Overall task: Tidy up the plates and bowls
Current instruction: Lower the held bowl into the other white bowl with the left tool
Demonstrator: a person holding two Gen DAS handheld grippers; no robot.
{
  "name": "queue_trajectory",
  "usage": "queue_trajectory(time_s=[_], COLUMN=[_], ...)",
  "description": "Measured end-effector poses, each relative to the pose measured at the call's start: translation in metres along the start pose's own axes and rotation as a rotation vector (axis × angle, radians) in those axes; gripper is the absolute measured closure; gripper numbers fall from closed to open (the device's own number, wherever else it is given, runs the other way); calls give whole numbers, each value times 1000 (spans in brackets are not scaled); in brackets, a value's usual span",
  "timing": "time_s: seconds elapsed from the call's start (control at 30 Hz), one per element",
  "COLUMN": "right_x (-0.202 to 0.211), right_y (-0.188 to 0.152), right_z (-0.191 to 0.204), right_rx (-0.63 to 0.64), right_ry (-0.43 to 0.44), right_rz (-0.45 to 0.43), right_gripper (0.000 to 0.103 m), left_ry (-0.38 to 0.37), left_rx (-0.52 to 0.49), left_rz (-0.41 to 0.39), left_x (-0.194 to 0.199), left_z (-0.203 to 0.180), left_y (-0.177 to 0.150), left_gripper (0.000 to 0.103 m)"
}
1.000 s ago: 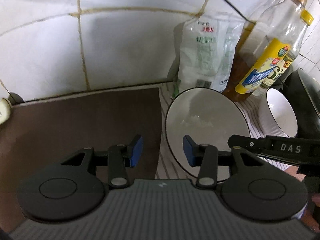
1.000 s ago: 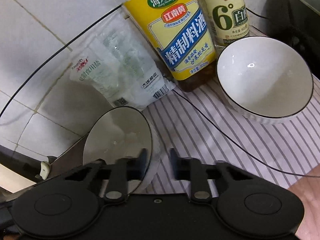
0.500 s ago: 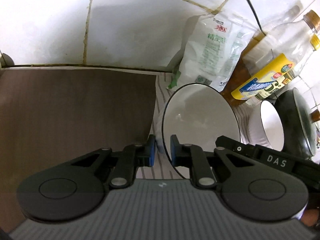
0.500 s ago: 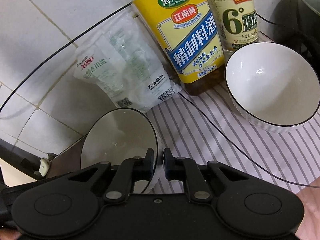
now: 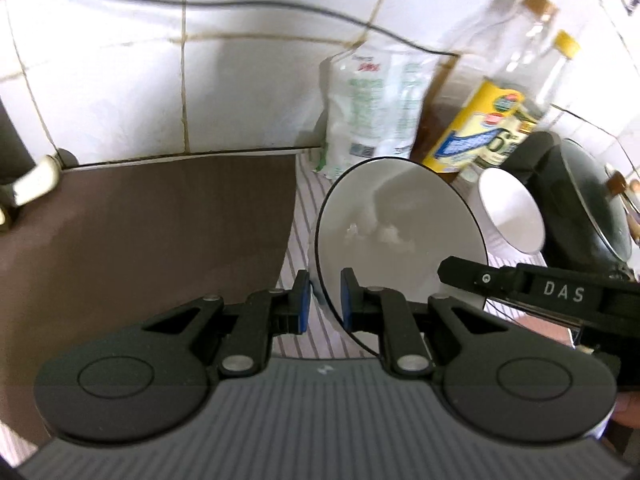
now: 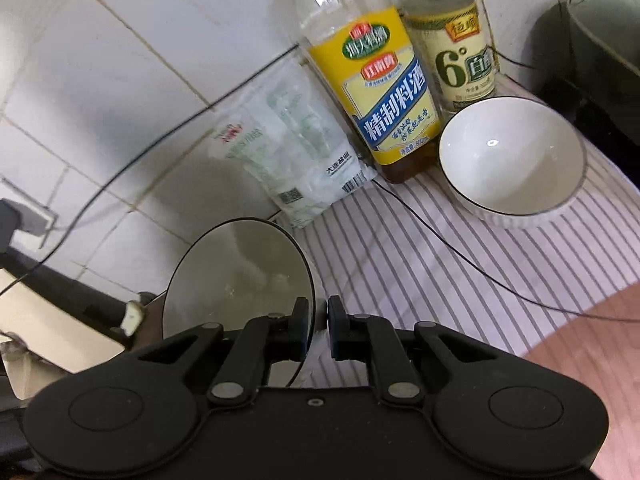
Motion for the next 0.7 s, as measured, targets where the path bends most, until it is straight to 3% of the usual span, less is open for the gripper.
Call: queue_trajectory(time_s=[0.33,0.7], right_x=[70,113], right_y=[-35,-59], right_z=[-19,-58], right_rx=[-41,-43], right_ry=[17,-19], right_rz=[-24,-82], right_gripper=[89,89], left_ry=[-39,-71], left_rx=[-71,-140], left_rz=[-11,23], left_x=[52,62], left_z=[-41,-90], left_y=[-28,-54], left_gripper=[89,89])
Point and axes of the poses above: each gripper's, at about its wrist camera, not at the fingertips, and x roughly against the way its jaws point, z to its left, y to its top, the point moved 9 cm from there along -x, roughly the way its jaws point, and after that the axes turned 6 degrees about -x, right-handed, at the moved point
